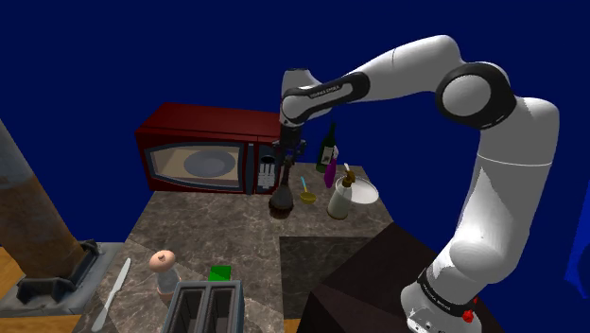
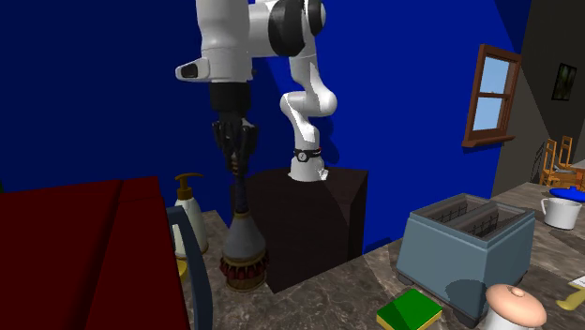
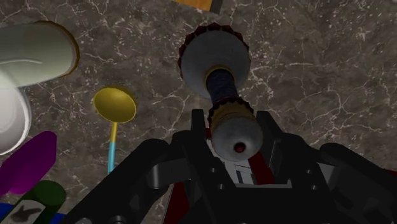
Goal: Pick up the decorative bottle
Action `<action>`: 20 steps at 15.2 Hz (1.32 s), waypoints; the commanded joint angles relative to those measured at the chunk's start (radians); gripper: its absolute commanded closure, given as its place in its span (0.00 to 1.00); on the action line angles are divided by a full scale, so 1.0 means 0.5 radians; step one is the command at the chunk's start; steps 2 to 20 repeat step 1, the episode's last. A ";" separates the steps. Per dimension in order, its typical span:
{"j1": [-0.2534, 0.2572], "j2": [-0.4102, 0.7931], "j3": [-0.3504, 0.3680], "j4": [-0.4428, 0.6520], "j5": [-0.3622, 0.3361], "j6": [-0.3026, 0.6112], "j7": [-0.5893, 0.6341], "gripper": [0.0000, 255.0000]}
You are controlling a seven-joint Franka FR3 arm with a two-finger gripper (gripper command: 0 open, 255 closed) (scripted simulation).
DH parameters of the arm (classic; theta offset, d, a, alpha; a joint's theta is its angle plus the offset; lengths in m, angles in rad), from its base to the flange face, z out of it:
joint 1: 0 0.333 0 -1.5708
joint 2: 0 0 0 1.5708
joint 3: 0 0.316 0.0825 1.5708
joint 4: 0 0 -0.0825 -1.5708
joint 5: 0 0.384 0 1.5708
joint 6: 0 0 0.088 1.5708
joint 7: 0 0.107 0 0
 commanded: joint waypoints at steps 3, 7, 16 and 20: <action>-0.001 -0.006 0.000 0.009 0.001 -0.014 -0.003 1.00; -0.001 -0.006 0.000 0.009 0.001 -0.014 -0.003 1.00; -0.001 -0.006 0.000 0.009 0.001 -0.014 -0.003 1.00; -0.001 -0.006 0.000 0.009 0.001 -0.014 -0.003 1.00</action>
